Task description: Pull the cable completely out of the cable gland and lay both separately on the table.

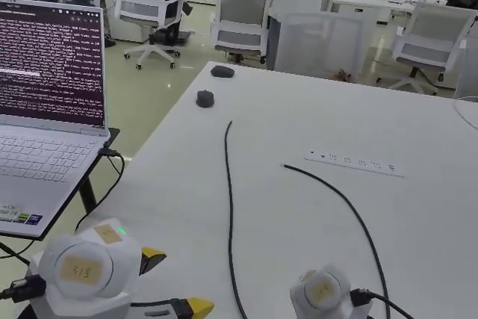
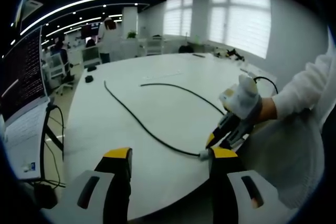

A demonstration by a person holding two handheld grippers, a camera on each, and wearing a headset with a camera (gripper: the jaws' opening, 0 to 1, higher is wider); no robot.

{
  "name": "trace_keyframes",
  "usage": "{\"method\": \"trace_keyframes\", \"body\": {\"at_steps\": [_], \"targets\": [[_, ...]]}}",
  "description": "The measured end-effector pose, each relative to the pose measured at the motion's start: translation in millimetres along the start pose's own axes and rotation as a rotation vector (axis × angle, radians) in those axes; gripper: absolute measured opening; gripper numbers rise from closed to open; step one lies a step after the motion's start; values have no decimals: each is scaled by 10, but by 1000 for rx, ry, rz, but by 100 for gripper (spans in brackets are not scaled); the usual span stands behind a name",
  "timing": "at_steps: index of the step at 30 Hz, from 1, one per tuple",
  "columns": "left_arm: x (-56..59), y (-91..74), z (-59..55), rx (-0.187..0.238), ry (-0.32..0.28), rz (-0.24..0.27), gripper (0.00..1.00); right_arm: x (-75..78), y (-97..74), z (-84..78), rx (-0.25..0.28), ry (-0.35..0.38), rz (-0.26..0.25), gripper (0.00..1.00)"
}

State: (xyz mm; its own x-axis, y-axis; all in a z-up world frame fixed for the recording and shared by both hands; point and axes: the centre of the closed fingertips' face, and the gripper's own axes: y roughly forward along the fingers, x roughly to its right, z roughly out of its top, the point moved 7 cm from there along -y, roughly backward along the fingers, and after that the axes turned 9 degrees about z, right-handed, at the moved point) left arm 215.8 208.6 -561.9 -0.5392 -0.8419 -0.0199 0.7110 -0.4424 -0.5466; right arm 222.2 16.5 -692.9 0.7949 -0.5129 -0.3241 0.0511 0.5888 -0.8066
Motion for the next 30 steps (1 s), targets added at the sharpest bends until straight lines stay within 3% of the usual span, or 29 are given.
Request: {"method": "trace_keyframes", "body": {"at_steps": [8,9,10,18,26,30], "targets": [[-48,2,18,6,-2,1,59,0,135,-15,-28,-18,-28,15],[-52,3,21,7,-4,1,59,24,131,41,10,-66,-36,13],[-55,3,25,9,-5,1,59,-4,109,22,-13,-23,-40,12],[-63,18,53,20,-2,-5,58,-19,100,22,-19,-112,-49,12],[-44,27,77,30,14,-14,58,1,92,-4,-47,-148,-62,12],[-32,30,77,29,26,-18,57,0,-11,3,-41,-160,-36,11]]}}
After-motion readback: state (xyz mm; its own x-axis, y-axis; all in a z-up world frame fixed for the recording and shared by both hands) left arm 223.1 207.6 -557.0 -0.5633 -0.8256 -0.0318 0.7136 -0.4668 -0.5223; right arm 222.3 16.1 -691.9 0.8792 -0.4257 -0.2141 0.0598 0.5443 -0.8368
